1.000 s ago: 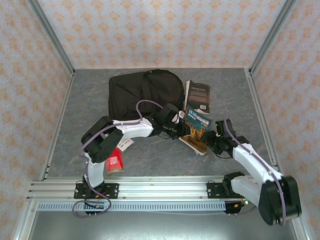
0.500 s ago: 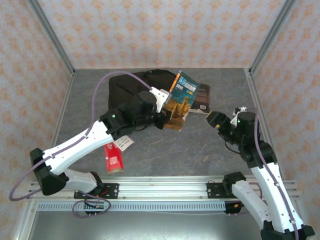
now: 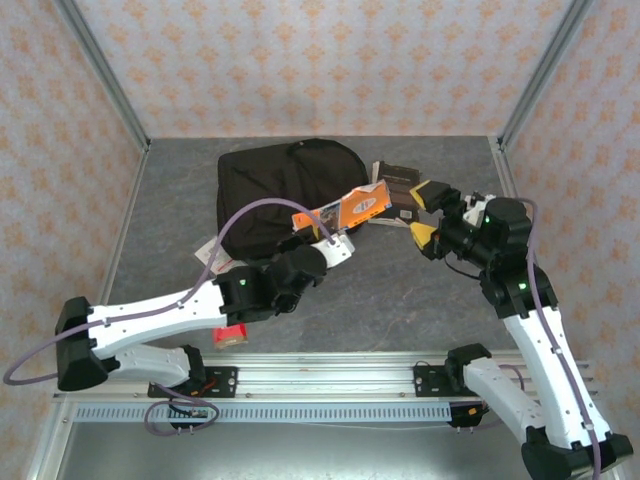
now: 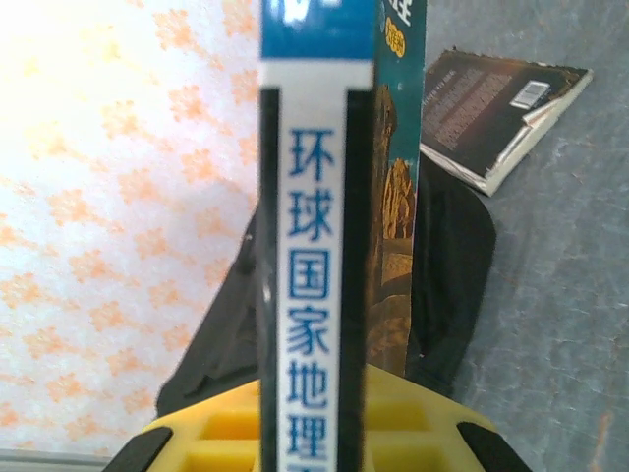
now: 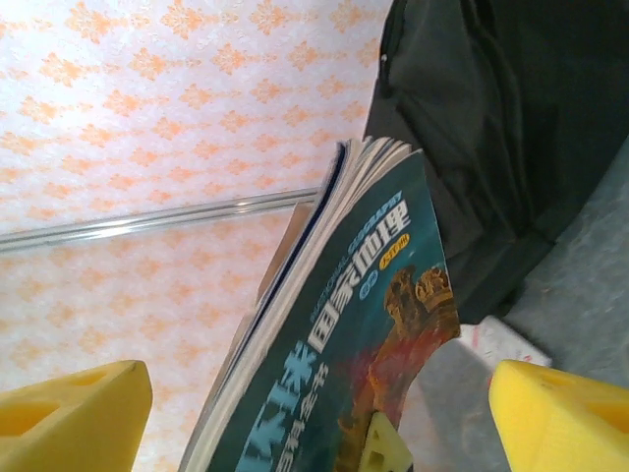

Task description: Pack books, pencil case, and school supplies into a backpack

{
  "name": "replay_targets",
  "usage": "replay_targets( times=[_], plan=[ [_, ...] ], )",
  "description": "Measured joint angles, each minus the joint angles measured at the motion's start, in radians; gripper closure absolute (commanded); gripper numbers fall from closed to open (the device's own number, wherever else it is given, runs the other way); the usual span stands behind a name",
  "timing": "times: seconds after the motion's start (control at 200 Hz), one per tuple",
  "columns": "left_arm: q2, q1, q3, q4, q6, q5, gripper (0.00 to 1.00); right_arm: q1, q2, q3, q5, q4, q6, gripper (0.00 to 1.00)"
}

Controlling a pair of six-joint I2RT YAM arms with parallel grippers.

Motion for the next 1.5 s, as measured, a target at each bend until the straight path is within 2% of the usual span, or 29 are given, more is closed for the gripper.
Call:
replay_targets(
  times=[0.115, 0.25, 0.31, 0.41, 0.555, 0.721, 0.836, 0.856, 0.886, 0.916, 0.951, 0.976, 1.016, 1.106, 1.171, 1.296, 1.341, 1.401, 1.501],
  plan=[
    [-0.068, -0.033, -0.051, 0.085, 0.079, 0.002, 1.00, 0.020, 0.009, -0.018, -0.017, 0.079, 0.083, 0.10],
    [-0.098, -0.060, -0.106, 0.166, 0.166, 0.014, 1.00, 0.091, 0.025, -0.028, -0.019, 0.130, 0.127, 0.13],
    [-0.097, -0.064, -0.125, 0.180, 0.198, 0.020, 1.00, 0.122, 0.035, -0.028, -0.019, 0.142, 0.134, 0.17],
    [-0.097, -0.082, -0.157, 0.215, 0.263, 0.023, 1.00, 0.153, 0.047, -0.035, -0.025, 0.157, 0.139, 0.30],
    [-0.089, -0.103, -0.182, 0.257, 0.351, 0.013, 1.00, 0.160, 0.051, -0.079, -0.052, 0.178, 0.134, 0.38],
    [-0.087, -0.124, -0.200, 0.288, 0.419, -0.024, 1.00, 0.163, 0.079, -0.092, -0.097, 0.176, 0.092, 0.59],
    [-0.077, -0.127, -0.202, 0.293, 0.455, -0.065, 1.00, 0.160, 0.112, -0.079, -0.108, 0.123, 0.004, 0.88],
    [-0.074, -0.127, -0.202, 0.293, 0.462, -0.070, 0.93, 0.158, 0.117, -0.072, -0.103, 0.101, -0.015, 0.93],
    [-0.067, -0.127, -0.202, 0.292, 0.468, -0.074, 0.76, 0.155, 0.123, -0.059, -0.092, 0.062, -0.043, 1.00],
    [-0.057, -0.127, -0.202, 0.293, 0.472, -0.075, 0.58, 0.152, 0.126, -0.045, -0.081, 0.022, -0.071, 1.00],
    [-0.041, -0.127, -0.197, 0.291, 0.470, -0.066, 0.45, 0.148, 0.126, -0.027, -0.060, -0.024, -0.121, 1.00],
    [-0.026, -0.125, -0.185, 0.280, 0.455, -0.056, 0.36, 0.145, 0.124, -0.017, -0.043, -0.056, -0.148, 1.00],
    [-0.003, -0.119, -0.159, 0.254, 0.421, -0.032, 0.30, 0.140, 0.118, 0.000, -0.016, -0.108, -0.192, 1.00],
    [0.042, -0.062, -0.049, 0.137, 0.265, 0.037, 0.26, 0.110, 0.091, 0.042, 0.101, -0.235, -0.290, 1.00],
    [0.075, 0.014, 0.064, 0.040, 0.125, 0.111, 0.17, 0.101, 0.071, 0.077, 0.186, -0.290, -0.339, 1.00],
    [0.196, 0.174, 0.348, -0.190, -0.177, 0.278, 0.14, 0.096, 0.040, 0.128, 0.362, -0.302, -0.411, 1.00],
    [0.266, 0.217, 0.465, -0.273, -0.259, 0.312, 0.07, 0.091, 0.033, 0.131, 0.418, -0.296, -0.430, 1.00],
    [0.366, 0.244, 0.602, -0.358, -0.340, 0.335, 0.05, 0.087, 0.026, 0.130, 0.493, -0.291, -0.449, 1.00],
    [0.579, 0.261, 0.865, -0.538, -0.454, 0.365, 0.07, 0.074, 0.023, 0.125, 0.611, -0.292, -0.477, 1.00]
  ],
)
